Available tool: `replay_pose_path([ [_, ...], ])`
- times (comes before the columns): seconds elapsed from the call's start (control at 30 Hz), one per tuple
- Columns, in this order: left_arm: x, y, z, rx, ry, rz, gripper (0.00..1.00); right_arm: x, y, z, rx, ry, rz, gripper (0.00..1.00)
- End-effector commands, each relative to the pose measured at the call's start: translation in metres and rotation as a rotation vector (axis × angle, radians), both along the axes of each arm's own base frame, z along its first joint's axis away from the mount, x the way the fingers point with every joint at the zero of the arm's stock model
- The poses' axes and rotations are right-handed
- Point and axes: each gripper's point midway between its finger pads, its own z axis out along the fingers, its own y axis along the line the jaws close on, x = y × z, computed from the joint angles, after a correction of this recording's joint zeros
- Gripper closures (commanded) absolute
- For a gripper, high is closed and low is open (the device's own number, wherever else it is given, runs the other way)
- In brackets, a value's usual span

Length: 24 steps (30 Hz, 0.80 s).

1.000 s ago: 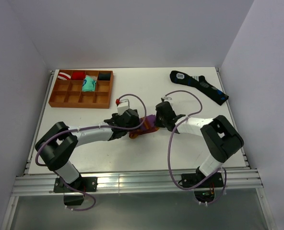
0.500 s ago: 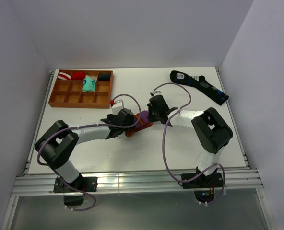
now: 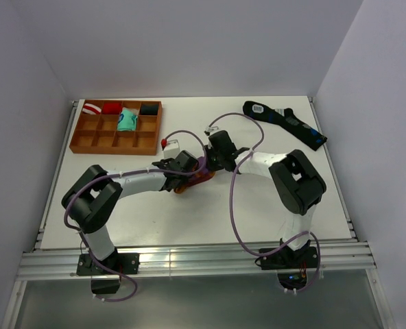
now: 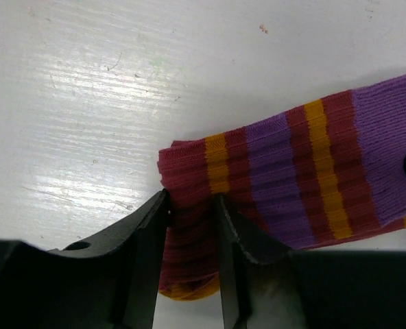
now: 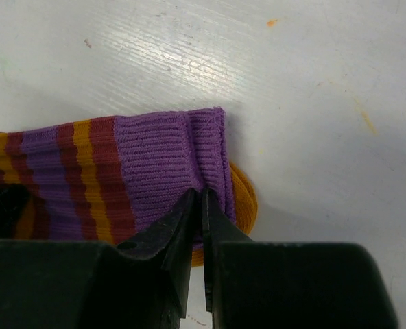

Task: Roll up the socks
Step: Adjust the sock at the center of the board.

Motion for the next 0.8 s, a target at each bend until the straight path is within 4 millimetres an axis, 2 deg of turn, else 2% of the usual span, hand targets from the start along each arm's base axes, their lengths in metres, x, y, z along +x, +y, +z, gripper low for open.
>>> replay_pose_path([
  [0.0, -0.001, 0.01, 0.003, 0.036, 0.0, 0.02, 0.62, -0.016, -0.005, -0.018, -0.087, 0.075, 0.064, 0.85],
  [0.07, -0.007, 0.011, 0.003, 0.014, 0.008, 0.018, 0.78, -0.015, -0.007, -0.02, -0.101, 0.077, 0.061, 0.85],
  [0.13, -0.014, 0.013, -0.001, -0.005, 0.019, 0.025, 0.83, -0.014, -0.007, -0.02, -0.109, 0.081, 0.059, 0.85],
  [0.27, -0.034, 0.008, 0.0, -0.086, 0.026, 0.036, 0.84, -0.01, -0.005, -0.019, -0.112, 0.081, 0.054, 0.84],
  [0.43, -0.068, 0.0, -0.009, -0.181, 0.049, 0.089, 0.82, -0.007, 0.006, -0.015, -0.085, 0.077, 0.087, 0.82],
  [0.67, -0.12, -0.054, -0.014, -0.343, 0.082, 0.076, 0.68, -0.006, 0.037, -0.003, -0.085, 0.04, 0.19, 0.78],
  [0.73, -0.125, -0.067, -0.013, -0.375, 0.088, 0.07, 0.66, -0.008, 0.042, -0.006, -0.106, 0.038, 0.208, 0.78],
  [0.77, -0.13, -0.072, -0.013, -0.375, 0.089, 0.057, 0.61, -0.008, 0.045, -0.005, -0.111, 0.041, 0.212, 0.78],
])
